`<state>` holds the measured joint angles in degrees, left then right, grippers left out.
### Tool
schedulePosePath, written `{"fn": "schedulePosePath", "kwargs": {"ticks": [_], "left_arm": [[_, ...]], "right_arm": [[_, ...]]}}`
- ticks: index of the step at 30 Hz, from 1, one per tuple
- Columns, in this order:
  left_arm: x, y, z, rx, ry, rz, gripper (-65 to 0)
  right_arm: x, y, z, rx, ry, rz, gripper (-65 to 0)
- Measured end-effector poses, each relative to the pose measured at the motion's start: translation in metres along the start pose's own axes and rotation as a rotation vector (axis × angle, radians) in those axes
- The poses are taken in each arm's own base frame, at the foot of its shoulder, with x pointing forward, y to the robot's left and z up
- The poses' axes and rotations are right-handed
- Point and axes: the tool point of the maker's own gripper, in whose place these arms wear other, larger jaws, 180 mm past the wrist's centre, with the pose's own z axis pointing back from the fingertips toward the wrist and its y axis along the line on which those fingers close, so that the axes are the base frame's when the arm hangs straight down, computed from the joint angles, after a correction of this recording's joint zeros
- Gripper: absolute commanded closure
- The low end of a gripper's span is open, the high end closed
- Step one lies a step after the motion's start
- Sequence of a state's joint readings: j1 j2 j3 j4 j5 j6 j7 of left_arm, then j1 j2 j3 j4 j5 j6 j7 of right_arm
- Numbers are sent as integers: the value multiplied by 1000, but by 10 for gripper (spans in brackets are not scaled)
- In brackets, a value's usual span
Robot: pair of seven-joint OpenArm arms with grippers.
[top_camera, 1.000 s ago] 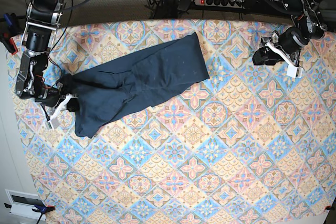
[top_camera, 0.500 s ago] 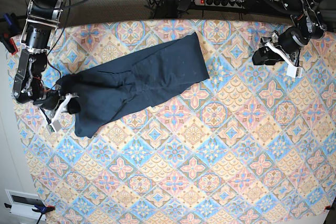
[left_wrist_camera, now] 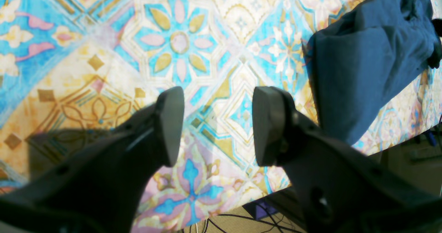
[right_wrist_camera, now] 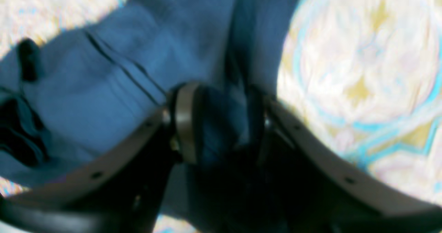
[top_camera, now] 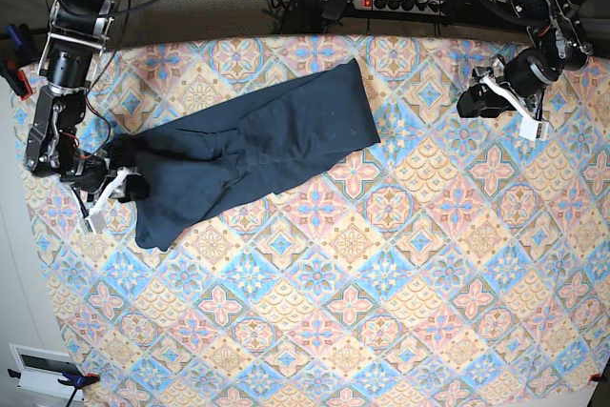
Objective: Layout the t-shirt on the table in an organized manner, then fold the t-shirt properly
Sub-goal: 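Lift the shirt's end with the right gripper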
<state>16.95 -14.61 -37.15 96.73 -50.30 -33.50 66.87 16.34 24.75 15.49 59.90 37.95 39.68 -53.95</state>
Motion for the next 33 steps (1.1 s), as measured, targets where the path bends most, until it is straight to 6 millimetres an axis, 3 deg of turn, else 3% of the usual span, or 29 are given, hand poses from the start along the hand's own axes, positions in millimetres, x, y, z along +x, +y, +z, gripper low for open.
{"fn": "schedulePosePath", "kwargs": {"ticks": [6,11,13,15,17,21,24,33], "left_arm": [[0,0,0,0,1,0,-315],[0,0,0,1,1,0,-315],[0,1,0,2,1,-3,-315],[0,1,1,2,1,-3,-315],[0,1,0,1,1,-2,-315],[0,1,1,2,2,-2,-315],[0,2,2,5,4,-5,-315],[1,2,2,7,3,-5,-315]], "right_arm": [[-3,1,-1,0,20,6,-298],[28,-7,-3,-21,-34,22,-306],[13,-14,-6,-42,3,12,-306],[-15,-18,-9,-53,75,-14,-306],[-18,-18,-8,-50,76,-19,-306],[-5,-16,-10,-45,49,-4,-306],[-16,-7,-17,-28,97,29,-305],[-20,14,-31,22,80,32,-302]]}}
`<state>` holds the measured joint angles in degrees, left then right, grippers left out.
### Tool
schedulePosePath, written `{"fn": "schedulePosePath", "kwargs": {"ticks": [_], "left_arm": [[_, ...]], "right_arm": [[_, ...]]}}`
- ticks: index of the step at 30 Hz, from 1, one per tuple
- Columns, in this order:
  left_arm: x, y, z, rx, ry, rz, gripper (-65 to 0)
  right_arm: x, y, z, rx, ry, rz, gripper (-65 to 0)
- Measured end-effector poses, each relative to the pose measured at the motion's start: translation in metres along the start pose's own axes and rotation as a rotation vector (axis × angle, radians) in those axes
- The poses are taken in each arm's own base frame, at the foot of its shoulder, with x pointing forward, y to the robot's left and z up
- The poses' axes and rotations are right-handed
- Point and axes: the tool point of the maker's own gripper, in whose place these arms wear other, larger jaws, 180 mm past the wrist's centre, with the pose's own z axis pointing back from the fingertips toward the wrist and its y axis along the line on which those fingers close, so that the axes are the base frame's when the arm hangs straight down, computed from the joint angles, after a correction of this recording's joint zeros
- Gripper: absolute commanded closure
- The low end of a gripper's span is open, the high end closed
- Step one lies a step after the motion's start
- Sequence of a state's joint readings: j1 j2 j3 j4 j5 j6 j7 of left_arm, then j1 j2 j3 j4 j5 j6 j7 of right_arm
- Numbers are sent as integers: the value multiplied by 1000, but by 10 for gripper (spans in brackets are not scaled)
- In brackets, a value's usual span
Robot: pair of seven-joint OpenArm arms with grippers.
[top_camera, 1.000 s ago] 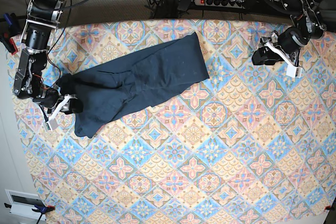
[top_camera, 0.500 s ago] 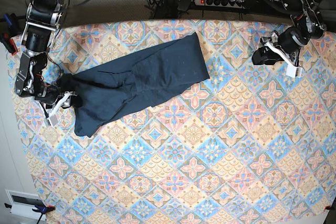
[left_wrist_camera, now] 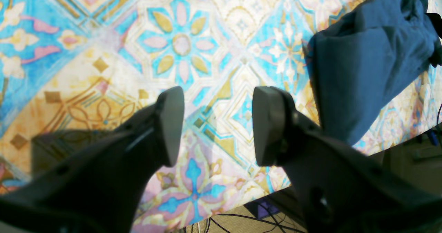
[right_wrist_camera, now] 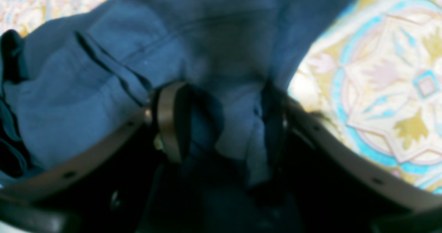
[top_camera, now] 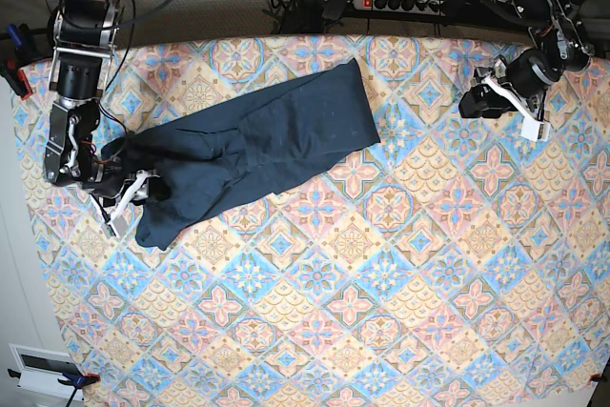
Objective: Layout the t-shirt on the table in an organized manner, then fold the t-shirt properly
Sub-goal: 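Lift the shirt's end with the right gripper, then fold the shirt's end with the right gripper toward the left gripper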
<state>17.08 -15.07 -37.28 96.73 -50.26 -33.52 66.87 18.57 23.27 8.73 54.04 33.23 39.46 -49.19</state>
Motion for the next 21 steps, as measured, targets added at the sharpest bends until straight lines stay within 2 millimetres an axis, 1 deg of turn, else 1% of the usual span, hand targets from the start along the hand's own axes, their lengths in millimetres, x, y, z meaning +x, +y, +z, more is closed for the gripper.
{"fn": "schedulePosePath", "kwargs": {"ticks": [2,4,6,8,10,15,18,20,21], "left_arm": [[1,0,0,-1,-3,-1,-315],[1,0,0,-1,-2,0,-315],[1,0,0,-1,-2,-1,-315],[1,0,0,-1,-3,-1,-315],[1,0,0,-1,-2,-1,-315],[1,0,0,-1,-3,-1,-315],[1,0,0,-1,-3,0,-315],[2,0,0,-2,-4,-1,-315],[2,0,0,-1,-4,-2,-315]], "right_arm": [[-4,0,0,4,0,-9,-288],[-4,1,0,7,3,-11,-242],[-5,4,-1,22,6,-24,-167],[-7,9,-2,44,1,-42,-72],[-7,12,-3,57,-3,-54,-1],[-7,13,-3,59,4,-52,0],[-4,20,1,60,31,-8,0],[13,34,9,83,-11,43,0],[25,43,14,100,-42,77,0]]}}
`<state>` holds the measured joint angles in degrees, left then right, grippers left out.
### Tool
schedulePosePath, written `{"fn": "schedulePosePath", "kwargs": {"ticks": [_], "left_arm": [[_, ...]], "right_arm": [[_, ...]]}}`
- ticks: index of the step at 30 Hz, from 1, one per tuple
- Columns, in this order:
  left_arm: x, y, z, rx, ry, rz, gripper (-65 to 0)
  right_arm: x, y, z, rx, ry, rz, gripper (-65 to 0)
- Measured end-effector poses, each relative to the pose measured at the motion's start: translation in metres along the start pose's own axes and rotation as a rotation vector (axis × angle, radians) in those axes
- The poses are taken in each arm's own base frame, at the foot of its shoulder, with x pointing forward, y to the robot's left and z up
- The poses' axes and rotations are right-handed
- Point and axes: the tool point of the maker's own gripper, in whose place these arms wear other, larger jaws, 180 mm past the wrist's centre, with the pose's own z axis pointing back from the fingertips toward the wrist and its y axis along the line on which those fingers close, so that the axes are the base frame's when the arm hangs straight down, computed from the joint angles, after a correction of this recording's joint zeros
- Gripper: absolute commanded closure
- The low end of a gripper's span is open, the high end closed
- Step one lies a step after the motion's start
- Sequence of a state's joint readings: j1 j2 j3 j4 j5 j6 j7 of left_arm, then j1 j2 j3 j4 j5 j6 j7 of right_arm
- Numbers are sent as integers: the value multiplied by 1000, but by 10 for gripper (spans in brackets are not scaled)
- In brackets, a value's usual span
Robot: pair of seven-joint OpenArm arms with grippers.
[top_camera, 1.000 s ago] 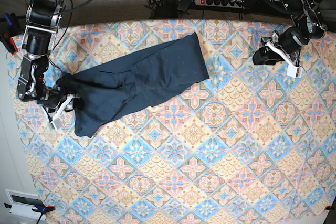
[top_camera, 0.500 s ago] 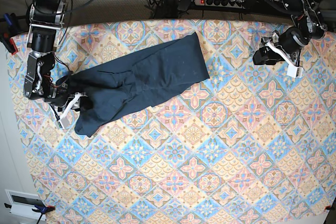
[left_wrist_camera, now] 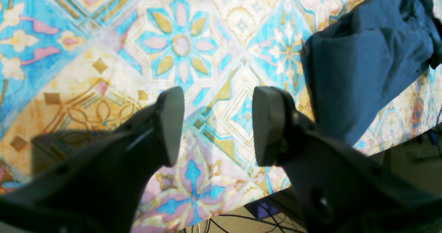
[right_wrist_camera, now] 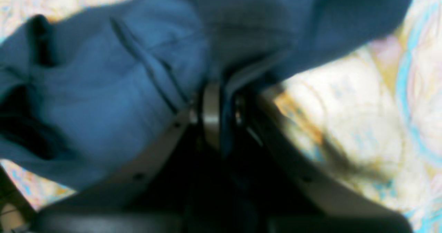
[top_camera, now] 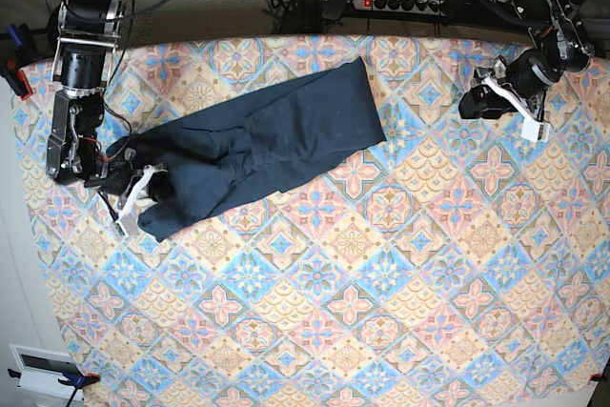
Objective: Layout the t-shirt on the table in an organized manner, then fold the t-shirt properly
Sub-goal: 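Fold the shirt's end with the right gripper toward the left gripper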
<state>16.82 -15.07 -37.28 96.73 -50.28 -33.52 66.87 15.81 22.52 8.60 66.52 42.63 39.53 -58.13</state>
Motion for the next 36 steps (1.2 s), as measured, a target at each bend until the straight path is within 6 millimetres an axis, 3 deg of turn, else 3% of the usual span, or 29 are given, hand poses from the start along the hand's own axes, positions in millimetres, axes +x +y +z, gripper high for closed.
{"fn": "schedulePosePath", "kwargs": {"ticks": [3,7,19,27,36], "left_arm": [[0,0,0,-1,-1,1,-315],[-1,0,0,0,2,1,-315],[-1,-2,-1,-5,-2,7,-315],[-2,-2,-1,-5,-1,7,-315],[-5,-1,0,-2,6,10,-315]], "right_arm": [[19,21,9,41,-67,58,0],[-1,36,16,32,6,128,0],[-7,101,42,74,-34,339,0],[-6,173,22,237,-66,422,0],[0,209,5,314,-122,366,0]]}}
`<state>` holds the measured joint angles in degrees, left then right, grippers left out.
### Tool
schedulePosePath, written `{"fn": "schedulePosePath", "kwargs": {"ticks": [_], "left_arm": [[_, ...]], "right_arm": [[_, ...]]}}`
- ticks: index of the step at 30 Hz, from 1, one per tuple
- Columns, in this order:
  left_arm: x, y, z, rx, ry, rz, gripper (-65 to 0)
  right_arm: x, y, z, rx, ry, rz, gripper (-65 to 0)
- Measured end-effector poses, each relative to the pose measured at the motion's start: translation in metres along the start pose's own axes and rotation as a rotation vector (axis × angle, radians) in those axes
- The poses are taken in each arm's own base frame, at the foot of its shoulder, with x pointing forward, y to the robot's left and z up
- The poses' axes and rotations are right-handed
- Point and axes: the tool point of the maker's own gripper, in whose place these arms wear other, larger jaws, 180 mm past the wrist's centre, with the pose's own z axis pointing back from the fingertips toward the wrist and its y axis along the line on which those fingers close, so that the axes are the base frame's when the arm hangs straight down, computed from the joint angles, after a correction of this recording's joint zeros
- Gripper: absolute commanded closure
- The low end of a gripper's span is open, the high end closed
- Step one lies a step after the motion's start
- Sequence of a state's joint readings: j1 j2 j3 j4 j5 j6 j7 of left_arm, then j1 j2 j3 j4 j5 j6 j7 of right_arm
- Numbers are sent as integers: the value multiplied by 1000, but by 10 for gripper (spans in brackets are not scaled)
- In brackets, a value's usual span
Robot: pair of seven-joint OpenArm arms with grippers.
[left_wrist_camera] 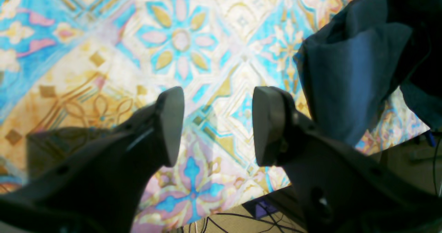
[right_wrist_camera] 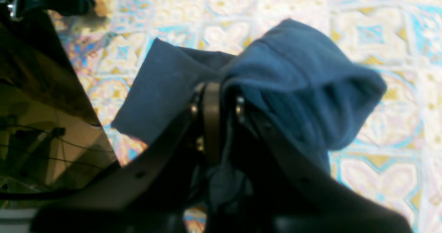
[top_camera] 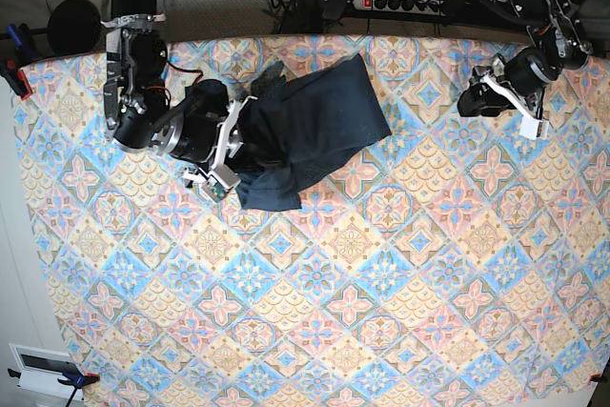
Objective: Layout the t-shirt on the table in an organized manner, then fold the t-shirt properly
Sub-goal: 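Fold the shirt's end with the right gripper toward the left gripper, then reach the left gripper to the folded bundle and grasp its edge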
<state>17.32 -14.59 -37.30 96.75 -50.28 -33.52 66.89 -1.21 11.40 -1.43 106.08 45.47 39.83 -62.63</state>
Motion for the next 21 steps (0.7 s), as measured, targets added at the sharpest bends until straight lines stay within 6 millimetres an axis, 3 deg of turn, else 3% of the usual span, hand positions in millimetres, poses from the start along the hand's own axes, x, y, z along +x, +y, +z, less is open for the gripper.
{"fn": "schedulePosePath", "kwargs": {"ticks": [10,15,21], "left_arm": [[1,-1,-1,-4,-5,0,-315],[1,-2,-1,-5,-2,0,-315],[-1,-2,-1,-5,1,0,-315]], "right_arm": [[-15,34,-29,70,97,80,0],[2,50,-40,114,31,85,0],[32,43,-52,110,-32,91,0]]}}
